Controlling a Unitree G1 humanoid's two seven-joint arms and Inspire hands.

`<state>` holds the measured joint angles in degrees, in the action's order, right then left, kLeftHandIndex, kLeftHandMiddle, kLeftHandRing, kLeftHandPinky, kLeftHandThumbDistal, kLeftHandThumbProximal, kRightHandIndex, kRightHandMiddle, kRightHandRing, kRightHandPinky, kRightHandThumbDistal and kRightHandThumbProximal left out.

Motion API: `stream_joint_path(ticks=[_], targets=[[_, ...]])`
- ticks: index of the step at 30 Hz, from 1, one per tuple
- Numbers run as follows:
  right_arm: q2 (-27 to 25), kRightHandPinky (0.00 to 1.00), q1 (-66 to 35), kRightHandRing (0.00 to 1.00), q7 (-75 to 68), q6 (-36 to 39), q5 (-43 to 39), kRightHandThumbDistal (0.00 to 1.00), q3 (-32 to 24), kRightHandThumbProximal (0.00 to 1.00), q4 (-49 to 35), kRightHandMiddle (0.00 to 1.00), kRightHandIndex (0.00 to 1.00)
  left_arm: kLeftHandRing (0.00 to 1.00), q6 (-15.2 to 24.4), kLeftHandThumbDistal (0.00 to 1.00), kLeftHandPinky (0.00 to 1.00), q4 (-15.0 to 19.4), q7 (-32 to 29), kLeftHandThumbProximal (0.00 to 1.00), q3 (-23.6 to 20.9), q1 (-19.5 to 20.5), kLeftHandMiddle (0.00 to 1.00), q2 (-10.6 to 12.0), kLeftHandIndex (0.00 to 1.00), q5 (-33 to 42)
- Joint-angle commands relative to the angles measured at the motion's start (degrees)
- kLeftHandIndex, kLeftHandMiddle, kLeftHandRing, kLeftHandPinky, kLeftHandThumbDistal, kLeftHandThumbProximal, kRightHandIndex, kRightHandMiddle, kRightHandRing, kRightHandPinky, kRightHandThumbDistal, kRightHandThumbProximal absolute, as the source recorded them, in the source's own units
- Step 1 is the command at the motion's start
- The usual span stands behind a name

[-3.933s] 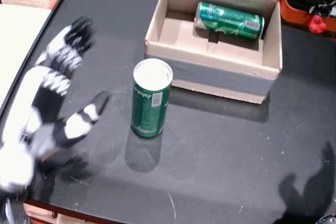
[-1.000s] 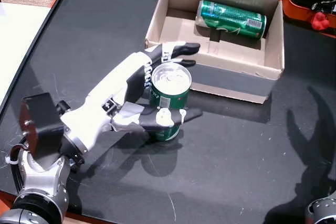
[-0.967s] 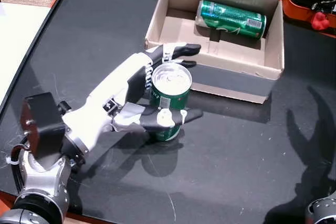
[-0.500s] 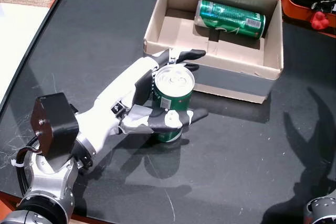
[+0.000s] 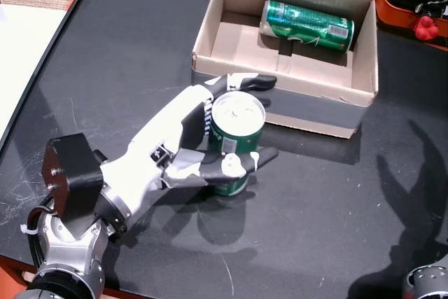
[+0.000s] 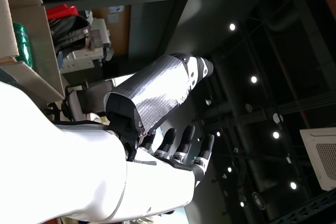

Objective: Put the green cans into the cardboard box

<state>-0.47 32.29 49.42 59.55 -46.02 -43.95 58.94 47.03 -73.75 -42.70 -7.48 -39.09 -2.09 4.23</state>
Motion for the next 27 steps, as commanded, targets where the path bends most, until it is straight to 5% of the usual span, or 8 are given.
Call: stream_joint_path(ticks=[1,15,27], targets=[[0.36,0.78,-1.29,0.75,0.69,0.20,-1.25,0.89,-0.54,0.87,-0.75,0.75,0.74,0.83,-1.01,0.70,0.83,-0.85,-0.34,0.02,-0.02,1.82,0.80,0.93,0.80,-0.40],[1.85,0.80,-1.68,0.76,0.74,0.97,-1.85,0.90,-0.11,0.88,-3.10,0.75,0.74,0.83,-1.14,0.69,0.83,-0.94,-1.27,0.05,0.05,2.46,0.79,1.57,0.79,-0.53],[3.61,0.79,-1.32,0.75,-1.06,2.38,-1.50,0.90,0.39,0.91,-4.07,0.75,0.73,0.82,-2.35,0.61,0.80,-1.01,-1.92,0.00,4.10,1.61,0.80,-0.59,0.86,-4.89]])
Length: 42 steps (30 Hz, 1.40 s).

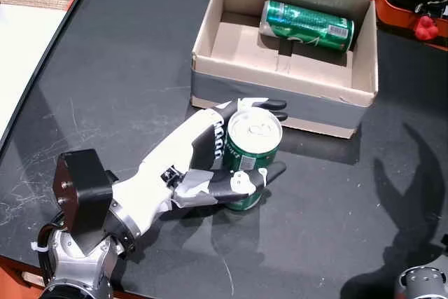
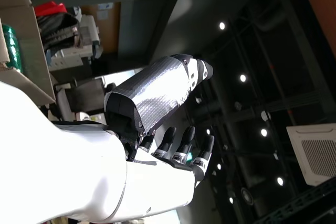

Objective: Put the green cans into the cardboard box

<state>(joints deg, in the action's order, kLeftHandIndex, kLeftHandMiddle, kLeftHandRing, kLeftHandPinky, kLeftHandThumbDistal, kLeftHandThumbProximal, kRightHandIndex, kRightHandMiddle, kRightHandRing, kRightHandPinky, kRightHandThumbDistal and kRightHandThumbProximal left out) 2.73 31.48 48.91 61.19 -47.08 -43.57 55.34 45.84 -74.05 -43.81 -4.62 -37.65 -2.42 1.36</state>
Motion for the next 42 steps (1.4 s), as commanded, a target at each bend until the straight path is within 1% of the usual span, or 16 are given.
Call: stream_joint_path(ticks=[1,5,9,10,13,17,23,25,26,27,28,30,31,34,37,42], targets=[[0.58,0.79,-0.52,0.75,-0.74,0.80,-0.40,0.90,0.10,0.91,-0.63,0.75,0.73,0.81,-1.68,0.62,0.79,-0.80,-0.87,0.00,2.05,0.01,0.80,-0.56,0.86,-2.80],[1.05,0.79,-0.56,0.75,-0.87,1.62,-0.34,0.88,0.45,0.92,-1.26,0.75,0.73,0.80,-2.81,0.64,0.79,-1.10,0.06,0.00,4.71,-0.14,0.78,-1.24,0.81,-5.93],[1.54,0.79,-0.83,0.76,-1.45,1.93,-0.23,0.88,0.81,0.92,-2.19,0.76,0.75,0.76,-3.67,0.69,0.77,-1.40,0.53,0.02,6.21,0.10,0.77,-1.03,0.84,-7.47],[1.62,0.80,-0.89,0.77,-1.39,2.12,-0.20,0.86,0.87,0.92,-2.35,0.77,0.75,0.75,-4.06,0.68,0.77,-1.48,0.76,0.04,6.59,0.21,0.75,-0.96,0.82,-7.88],[2.25,0.80,-1.08,0.78,-1.40,2.31,-0.40,0.84,1.08,0.91,-3.26,0.78,0.76,0.75,-5.32,0.63,0.78,-1.65,0.03,0.00,8.29,0.20,0.73,-1.23,0.77,-9.18],[2.83,0.80,-1.24,0.80,-1.88,2.87,-0.27,0.82,1.32,0.93,-3.95,0.80,0.78,0.76,-6.27,0.63,0.78,-1.68,-0.63,0.00,9.39,-0.29,0.74,-1.83,0.78,-9.65],[2.54,0.81,-0.51,0.80,-1.90,3.35,-0.84,0.84,1.17,0.91,-2.90,0.80,0.79,0.73,-5.58,0.62,0.76,-1.65,-0.39,0.23,8.35,-0.33,0.73,-1.58,0.79,-7.85],[2.31,0.80,-0.31,0.80,-1.84,3.33,-0.93,0.85,1.09,0.91,-2.48,0.80,0.79,0.70,-7.12,0.54,0.71,-1.72,-0.86,0.18,7.51,-0.44,0.71,-1.41,0.77,-6.94],[2.22,0.80,-0.23,0.80,-1.82,3.24,-0.96,0.85,1.09,0.91,-2.34,0.80,0.79,0.65,-8.16,0.50,0.66,-1.74,-0.60,0.11,6.93,-0.43,0.66,-1.26,0.73,-6.49],[2.13,0.80,-0.15,0.79,-1.79,3.17,-0.99,0.86,1.08,0.91,-2.21,0.79,0.79,0.59,-9.40,0.44,0.60,-1.75,-0.29,0.06,6.12,-0.37,0.57,-1.02,0.64,-5.76],[2.00,0.80,-0.09,0.79,-1.88,3.20,-0.87,0.87,1.10,0.91,-2.01,0.79,0.79,0.50,-10.18,0.43,0.50,-1.68,0.60,0.01,5.22,-0.16,0.49,-0.70,0.51,-5.04],[1.89,0.80,-0.04,0.79,-1.92,3.19,-0.73,0.87,1.17,0.91,-1.82,0.79,0.78,0.34,-9.09,0.28,0.34,-1.37,4.49,0.00,4.23,0.60,0.29,-0.19,0.24,-4.83],[1.85,0.80,0.01,0.79,-1.98,3.18,-0.68,0.86,1.18,0.90,-1.70,0.79,0.78,0.35,-8.20,0.23,0.33,-1.25,6.62,0.00,4.14,0.85,0.30,-0.06,0.24,-5.19],[1.71,0.80,0.18,0.79,-1.56,2.94,-0.93,0.83,1.18,0.90,-1.49,0.79,0.78,0.55,-7.19,0.09,0.43,-1.09,11.92,0.00,3.82,0.95,0.47,0.28,0.33,-5.70],[1.54,0.80,0.31,0.79,-1.33,3.06,-0.86,0.84,1.23,0.90,-1.15,0.78,0.76,0.65,-7.25,0.01,0.62,-0.94,15.68,0.00,2.79,0.74,0.46,0.56,0.28,-5.03],[1.24,0.79,0.88,0.78,-1.47,2.99,-0.88,0.82,0.98,0.91,0.12,0.78,0.76,0.76,-5.73,0.00,0.79,-0.94,18.51,0.00,1.93,-0.06,0.50,0.47,0.27,-4.88]])
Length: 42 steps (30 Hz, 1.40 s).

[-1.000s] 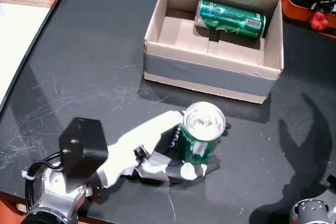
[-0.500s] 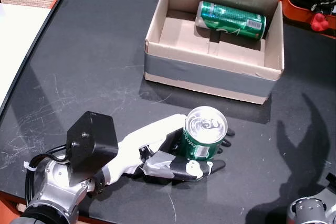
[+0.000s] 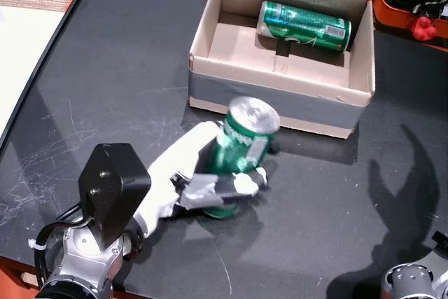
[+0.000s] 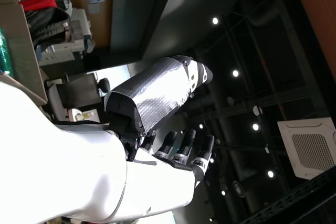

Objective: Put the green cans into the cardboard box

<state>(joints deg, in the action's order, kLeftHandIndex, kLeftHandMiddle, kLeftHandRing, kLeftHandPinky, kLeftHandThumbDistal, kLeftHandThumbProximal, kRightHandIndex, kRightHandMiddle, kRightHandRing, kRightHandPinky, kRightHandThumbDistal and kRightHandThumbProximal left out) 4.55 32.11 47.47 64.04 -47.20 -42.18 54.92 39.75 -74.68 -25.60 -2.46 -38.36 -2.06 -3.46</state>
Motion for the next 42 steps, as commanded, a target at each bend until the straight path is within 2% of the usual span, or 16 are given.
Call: stream_joint_path(ticks=[1,4,8,11,13,15,17,20,23,29,31,34,37,39,40,42], targets=[[-0.64,0.79,0.41,0.78,0.00,0.08,-0.81,0.82,-0.46,0.91,0.87,0.78,0.76,0.78,0.54,0.00,0.81,-0.32,0.46,0.00,-0.49,0.42,0.52,0.04,0.29,0.04],[-0.83,0.78,0.98,0.78,0.24,-0.22,-0.96,0.84,-0.64,0.89,2.02,0.77,0.75,0.81,1.49,0.00,0.83,-0.27,1.68,0.00,-0.26,-0.42,0.54,-0.73,0.30,-0.93],[-1.15,0.81,1.59,0.80,0.37,-0.64,-0.25,0.77,-0.44,0.91,4.10,0.79,0.76,0.93,8.49,0.00,0.96,0.52,5.80,0.00,3.16,-3.95,0.61,-4.15,0.35,-6.10],[-0.85,0.82,2.29,0.80,0.13,-0.76,0.05,0.71,-0.38,0.90,5.69,0.79,0.76,1.00,14.33,0.00,1.00,1.34,9.56,0.00,5.16,-9.51,0.61,-7.25,0.32,-9.78],[-0.41,0.82,2.78,0.80,0.63,-1.32,-0.30,0.70,-0.43,0.91,6.37,0.79,0.77,0.94,17.57,0.00,1.00,1.74,12.89,0.00,6.52,-14.25,0.55,-9.63,0.28,-12.66],[0.06,0.82,3.26,0.79,1.59,-2.20,-1.08,0.69,-0.73,0.92,6.75,0.78,0.76,0.77,19.35,0.01,0.84,1.65,15.76,0.00,7.33,-19.12,0.47,-11.53,0.26,-14.66],[0.59,0.81,3.82,0.78,1.86,-2.48,-1.37,0.75,-1.04,0.89,7.37,0.77,0.75,0.55,20.25,0.11,0.69,1.77,21.00,0.00,8.66,-24.59,0.34,-13.29,0.19,-17.69],[1.27,0.80,4.57,0.76,1.48,-2.23,-1.01,0.79,-1.16,0.86,8.53,0.75,0.73,0.46,20.53,0.19,0.57,2.35,29.42,0.00,11.12,-31.16,0.27,-15.26,0.10,-22.52],[2.10,0.79,5.63,0.74,1.40,-2.78,-1.43,0.84,-1.70,0.83,9.31,0.73,0.70,0.49,21.24,0.19,0.53,2.60,38.08,0.00,13.86,-36.19,0.28,-16.64,0.07,-27.44],[2.29,0.81,7.02,0.75,-1.24,-1.95,-0.68,0.89,-2.01,0.86,11.23,0.74,0.70,0.46,21.02,0.28,0.50,2.94,55.41,0.00,21.41,-41.92,0.22,-18.72,0.01,-38.49],[2.50,0.81,7.39,0.75,-2.09,-1.69,-0.34,0.90,-1.84,0.88,11.64,0.74,0.70,0.47,21.21,0.30,0.52,2.67,59.27,0.00,23.52,-43.44,0.23,-19.11,0.00,-41.04],[3.00,0.81,7.93,0.75,-2.80,-1.77,-0.24,0.95,-1.69,0.86,11.75,0.74,0.69,0.51,20.69,0.27,0.55,1.90,63.37,0.00,26.44,-45.35,0.26,-18.61,0.00,-43.91],[3.40,0.80,8.31,0.76,-2.11,-1.38,-0.28,0.92,-1.57,0.88,11.51,0.74,0.68,0.54,18.45,0.26,0.56,0.24,64.62,0.00,29.80,-46.83,0.29,-16.67,0.02,-46.54],[3.55,0.80,8.46,0.76,-2.23,-0.40,0.13,0.93,-1.39,0.89,11.67,0.74,0.68,0.57,13.50,0.18,0.58,-1.61,62.19,0.00,32.40,-47.76,0.34,-14.98,0.07,-48.27],[3.68,0.80,8.51,0.76,-2.31,0.01,0.18,0.93,-1.36,0.89,11.64,0.73,0.68,0.59,9.38,0.11,0.60,-2.69,58.57,0.00,33.69,-48.26,0.38,-13.91,0.11,-48.97],[3.99,0.79,8.61,0.75,-1.90,0.46,-0.23,0.92,-1.47,0.88,11.42,0.72,0.67,0.54,2.03,0.06,0.55,-4.10,51.89,0.00,36.47,-49.17,0.40,-12.19,0.19,-50.73]])
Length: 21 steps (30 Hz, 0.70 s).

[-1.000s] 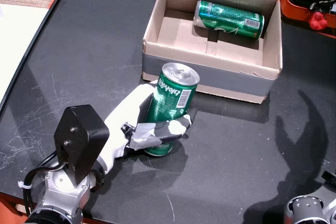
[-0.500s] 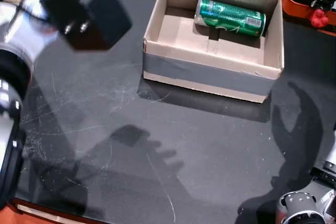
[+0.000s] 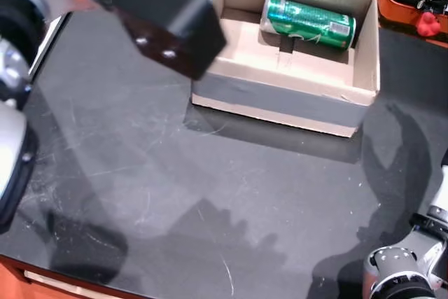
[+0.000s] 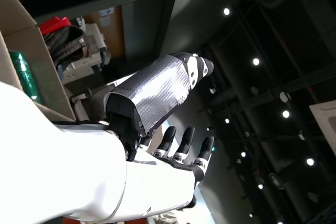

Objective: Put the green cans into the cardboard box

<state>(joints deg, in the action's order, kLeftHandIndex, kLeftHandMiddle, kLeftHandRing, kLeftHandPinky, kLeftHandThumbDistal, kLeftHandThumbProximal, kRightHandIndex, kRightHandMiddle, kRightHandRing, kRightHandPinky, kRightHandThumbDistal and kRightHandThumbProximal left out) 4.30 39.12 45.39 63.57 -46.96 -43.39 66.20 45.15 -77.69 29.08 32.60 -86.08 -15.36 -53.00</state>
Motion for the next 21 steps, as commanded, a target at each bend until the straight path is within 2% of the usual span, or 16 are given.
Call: stream_joint_path(ticks=[1,3,4,6,8,9,11,13,14,15,16,18,19,21], targets=[[4.39,0.79,1.66,0.75,0.61,1.05,-0.81,0.92,-0.38,0.88,-0.02,0.72,0.66,0.51,-6.63,0.11,0.52,-1.52,-5.67,0.00,2.92,-1.88,0.38,1.91,0.16,-2.23],[4.64,0.79,1.77,0.75,1.08,1.73,-1.08,0.89,-0.48,0.89,-0.15,0.72,0.66,0.47,-12.14,0.15,0.48,-2.03,-9.50,0.00,5.52,-2.27,0.32,3.72,0.08,-4.06],[4.80,0.79,1.80,0.74,1.21,2.09,-1.08,0.89,-0.45,0.90,-0.17,0.72,0.66,0.45,-14.16,0.16,0.46,-2.23,-11.96,0.00,5.67,-2.27,0.32,4.75,0.09,-3.85],[5.17,0.78,1.89,0.74,1.30,2.58,-1.03,0.88,-0.33,0.90,-0.13,0.71,0.65,0.40,-17.25,0.08,0.43,-2.39,-16.01,0.00,5.26,-2.22,0.30,6.56,0.13,-2.88],[5.60,0.77,2.06,0.73,1.62,2.60,-1.19,0.90,-0.26,0.89,-0.11,0.71,0.64,0.45,-19.42,0.12,0.48,-2.37,-18.54,0.00,4.62,-2.05,0.37,7.95,0.23,-2.02],[5.73,0.77,2.11,0.73,1.65,2.79,-1.03,0.89,-0.12,0.89,0.00,0.71,0.64,0.41,-20.05,0.11,0.44,-2.35,-19.49,0.00,4.25,-1.94,0.35,8.41,0.23,-1.58],[5.86,0.78,2.17,0.73,1.88,3.24,-0.66,0.89,0.19,0.89,0.21,0.72,0.64,0.40,-20.70,0.11,0.44,-2.34,-21.89,0.00,2.82,-1.72,0.36,9.20,0.29,0.06],[5.99,0.79,2.38,0.73,2.16,3.44,-0.75,0.90,0.27,0.89,0.26,0.72,0.64,0.36,-21.15,0.13,0.39,-2.30,-23.11,0.00,1.70,-1.29,0.34,9.69,0.27,1.37],[6.06,0.79,2.47,0.73,2.21,3.62,-0.83,0.90,0.26,0.89,0.20,0.72,0.64,0.38,-21.83,0.12,0.41,-2.31,-23.63,0.00,1.40,-1.05,0.34,9.96,0.28,1.83],[6.13,0.79,2.53,0.73,2.24,3.79,-0.94,0.90,0.23,0.89,0.06,0.72,0.64,0.36,-22.71,0.10,0.39,-2.35,-24.07,0.00,1.46,-0.84,0.33,10.23,0.27,2.00],[6.20,0.79,2.59,0.73,2.25,3.98,-1.12,0.89,0.14,0.90,-0.12,0.71,0.64,0.31,-23.36,0.10,0.31,-2.38,-24.63,0.00,1.31,-0.52,0.29,10.46,0.23,2.41],[6.28,0.77,2.69,0.72,2.47,3.86,-1.70,0.90,-0.10,0.89,-0.49,0.71,0.63,0.26,-23.87,0.15,0.23,-2.44,-26.49,0.00,0.44,0.22,0.23,10.63,0.14,3.61],[6.30,0.76,2.73,0.72,2.66,3.70,-2.03,0.91,-0.20,0.88,-0.63,0.70,0.63,0.26,-23.99,0.17,0.25,-2.45,-27.14,0.00,0.30,0.50,0.22,10.58,0.12,3.83],[6.30,0.75,2.83,0.71,3.57,3.30,-2.92,0.89,-0.43,0.88,-0.88,0.69,0.63,0.33,-24.45,0.15,0.33,-2.47,-28.01,0.00,0.56,0.96,0.28,10.53,0.19,3.68]])
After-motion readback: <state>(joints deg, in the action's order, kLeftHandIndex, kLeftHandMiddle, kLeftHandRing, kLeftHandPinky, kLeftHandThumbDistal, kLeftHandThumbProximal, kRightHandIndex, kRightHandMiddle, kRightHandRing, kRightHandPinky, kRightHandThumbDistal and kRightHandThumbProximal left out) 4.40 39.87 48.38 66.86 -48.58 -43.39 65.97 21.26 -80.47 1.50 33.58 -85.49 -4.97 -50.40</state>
